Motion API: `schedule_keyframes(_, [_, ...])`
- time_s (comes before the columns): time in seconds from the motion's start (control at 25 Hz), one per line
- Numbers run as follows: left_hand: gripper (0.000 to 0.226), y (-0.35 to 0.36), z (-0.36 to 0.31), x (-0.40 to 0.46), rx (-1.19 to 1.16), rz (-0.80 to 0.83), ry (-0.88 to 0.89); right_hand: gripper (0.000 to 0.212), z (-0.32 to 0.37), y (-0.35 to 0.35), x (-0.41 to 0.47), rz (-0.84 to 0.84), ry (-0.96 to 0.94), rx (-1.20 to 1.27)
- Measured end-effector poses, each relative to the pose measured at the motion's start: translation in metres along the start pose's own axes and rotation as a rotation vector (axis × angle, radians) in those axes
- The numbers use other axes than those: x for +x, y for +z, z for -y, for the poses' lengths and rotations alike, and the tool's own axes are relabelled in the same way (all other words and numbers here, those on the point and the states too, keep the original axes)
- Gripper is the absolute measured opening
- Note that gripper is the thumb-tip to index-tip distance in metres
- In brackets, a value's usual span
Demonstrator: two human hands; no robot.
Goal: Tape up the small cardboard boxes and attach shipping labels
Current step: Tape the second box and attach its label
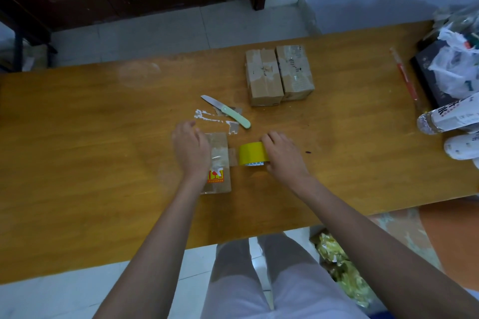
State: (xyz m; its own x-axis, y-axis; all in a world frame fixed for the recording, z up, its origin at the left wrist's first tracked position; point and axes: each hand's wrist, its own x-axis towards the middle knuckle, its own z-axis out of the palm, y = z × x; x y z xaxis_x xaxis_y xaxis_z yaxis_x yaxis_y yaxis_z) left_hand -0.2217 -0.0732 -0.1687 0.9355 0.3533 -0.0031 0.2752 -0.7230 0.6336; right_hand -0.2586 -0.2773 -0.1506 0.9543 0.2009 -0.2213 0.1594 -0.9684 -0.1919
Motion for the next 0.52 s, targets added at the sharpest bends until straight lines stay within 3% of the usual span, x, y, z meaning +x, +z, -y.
schedule_keyframes(0.2, [0.033, 0.040, 0.000, 0.004, 0.381, 0.160, 0.227, 0.054, -0.004, 0.001, 0.001, -0.011, -0.005, -0.012])
schedule_keyframes(0.52, [0.039, 0.045, 0.007, 0.006, 0.473, 0.161, 0.244, 0.056, -0.008, 0.005, 0.002, 0.000, 0.071, 0.075])
